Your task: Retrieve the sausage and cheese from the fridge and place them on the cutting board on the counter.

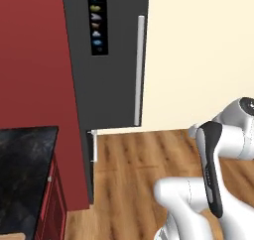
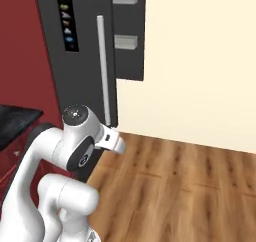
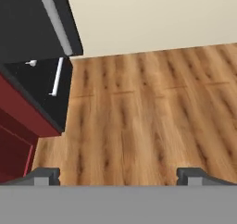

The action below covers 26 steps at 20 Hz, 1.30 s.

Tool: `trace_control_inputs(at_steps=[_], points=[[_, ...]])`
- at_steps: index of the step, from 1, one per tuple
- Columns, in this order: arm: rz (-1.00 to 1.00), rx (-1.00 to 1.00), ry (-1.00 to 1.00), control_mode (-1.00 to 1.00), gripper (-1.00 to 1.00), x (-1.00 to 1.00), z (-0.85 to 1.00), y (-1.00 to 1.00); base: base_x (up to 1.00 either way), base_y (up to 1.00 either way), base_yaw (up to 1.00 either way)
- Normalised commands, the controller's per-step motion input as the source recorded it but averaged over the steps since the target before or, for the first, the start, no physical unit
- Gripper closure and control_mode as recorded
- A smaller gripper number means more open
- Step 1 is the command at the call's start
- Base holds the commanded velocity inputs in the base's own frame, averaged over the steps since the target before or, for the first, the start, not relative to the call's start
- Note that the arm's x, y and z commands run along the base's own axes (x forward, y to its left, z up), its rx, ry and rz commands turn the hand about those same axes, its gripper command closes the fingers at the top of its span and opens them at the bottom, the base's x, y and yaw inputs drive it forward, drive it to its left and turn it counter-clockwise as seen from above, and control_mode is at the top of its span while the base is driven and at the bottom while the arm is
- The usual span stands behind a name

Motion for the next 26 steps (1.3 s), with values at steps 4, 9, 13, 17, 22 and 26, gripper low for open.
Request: trace_control_inputs(at_steps=[4,9,13,17,22,26], points=[[0.0,0.0,0.0,1.0,-1.0,0.0,0.0,0.0,0.71,-0.36,-0.01],[0.0,0.0,0.0,1.0,-1.0,0.0,0.0,0.0,0.55,-0.54,0.0],[0.0,0.0,0.0,1.0,-1.0,0.0,0.0,0.0,0.46,-0.62,0.0],[0.0,0.0,0.0,1.0,-1.0,0.0,0.0,0.0,0.54,-0.56,0.0],[0.0,0.0,0.0,1.0,-1.0,0.0,0.0,0.0,0.67,-0.42,0.0],[0.0,0.0,0.0,1.0,-1.0,0.0,0.0,0.0,0.77,-0.29,0.0]])
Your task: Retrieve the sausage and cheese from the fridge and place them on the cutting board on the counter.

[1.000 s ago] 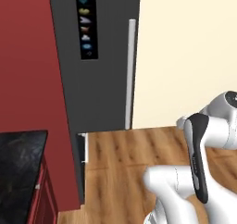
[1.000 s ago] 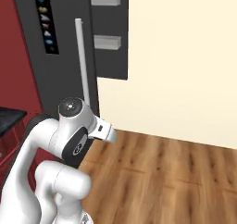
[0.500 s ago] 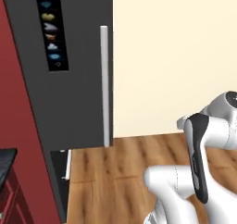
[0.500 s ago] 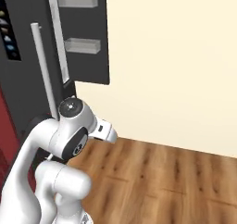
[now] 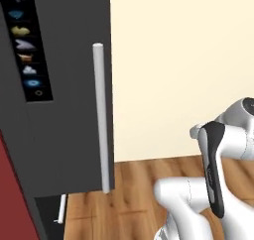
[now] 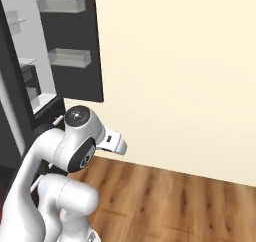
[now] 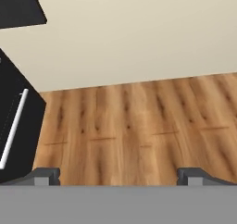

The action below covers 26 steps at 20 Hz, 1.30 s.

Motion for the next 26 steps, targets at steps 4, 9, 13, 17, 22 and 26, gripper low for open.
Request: trace_control_inputs(at_steps=[4,9,13,17,22,26], points=[[0.0,0.0,0.0,1.0,-1.0,0.0,0.0,0.0,0.77,-0.3,0.01],[0.0,0.0,0.0,1.0,-1.0,0.0,0.0,0.0,0.7,-0.39,0.13],[0.0,0.0,0.0,1.0,-1.0,0.0,0.0,0.0,0.66,-0.34,0.25],[0.0,0.0,0.0,1.0,-1.0,0.0,0.0,0.0,0.6,-0.21,0.43],[0.0,0.0,0.0,1.0,-1.0,0.0,0.0,0.0,0.51,-0.14,0.57],[0.0,0.0,0.0,1.0,-1.0,0.0,0.0,0.0,0.48,-0.12,0.62]])
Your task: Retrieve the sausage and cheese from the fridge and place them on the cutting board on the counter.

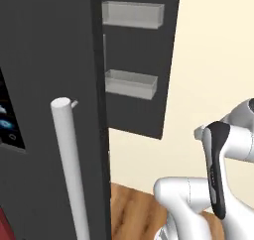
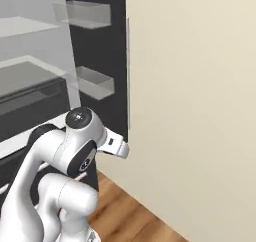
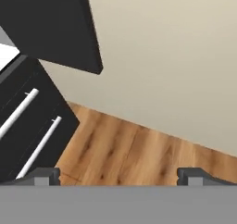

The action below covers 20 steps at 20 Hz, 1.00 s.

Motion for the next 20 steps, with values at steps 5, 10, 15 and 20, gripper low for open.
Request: trace_control_inputs(at_steps=[5,10,15,20], points=[[0.0,0.0,0.0,1.0,-1.0,0.0,0.0,0.0,0.46,-0.1,0.72],[0.0,0.0,0.0,1.0,-1.0,0.0,0.0,0.0,0.46,-0.1,0.73],[0.0,0.0,0.0,1.0,-1.0,0.0,0.0,0.0,0.5,-0.1,0.71],[0.0,0.0,0.0,1.0,-1.0,0.0,0.0,0.0,0.59,-0.12,0.58]])
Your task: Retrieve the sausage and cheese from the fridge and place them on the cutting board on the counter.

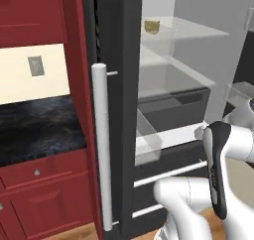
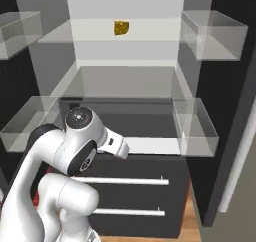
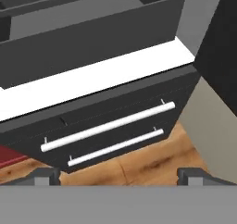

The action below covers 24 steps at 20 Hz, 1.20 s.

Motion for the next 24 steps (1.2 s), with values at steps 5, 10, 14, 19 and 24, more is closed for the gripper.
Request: trace_control_inputs(at_steps=[5,10,14,19,24], points=[[0.0,0.0,0.0,1.0,-1.0,0.0,0.0,0.0,0.64,-0.28,0.25],[0.0,0.0,0.0,1.0,-1.0,0.0,0.0,0.0,0.44,-0.47,0.02],[0.0,0.0,0.0,1.0,-1.0,0.0,0.0,0.0,0.31,-0.47,0.12],[0.0,0.0,0.0,1.0,-1.0,0.0,0.0,0.0,0.36,-0.31,0.17],[0.0,0.0,0.0,1.0,-1.0,0.0,0.0,0.0,0.47,-0.08,0.08]])
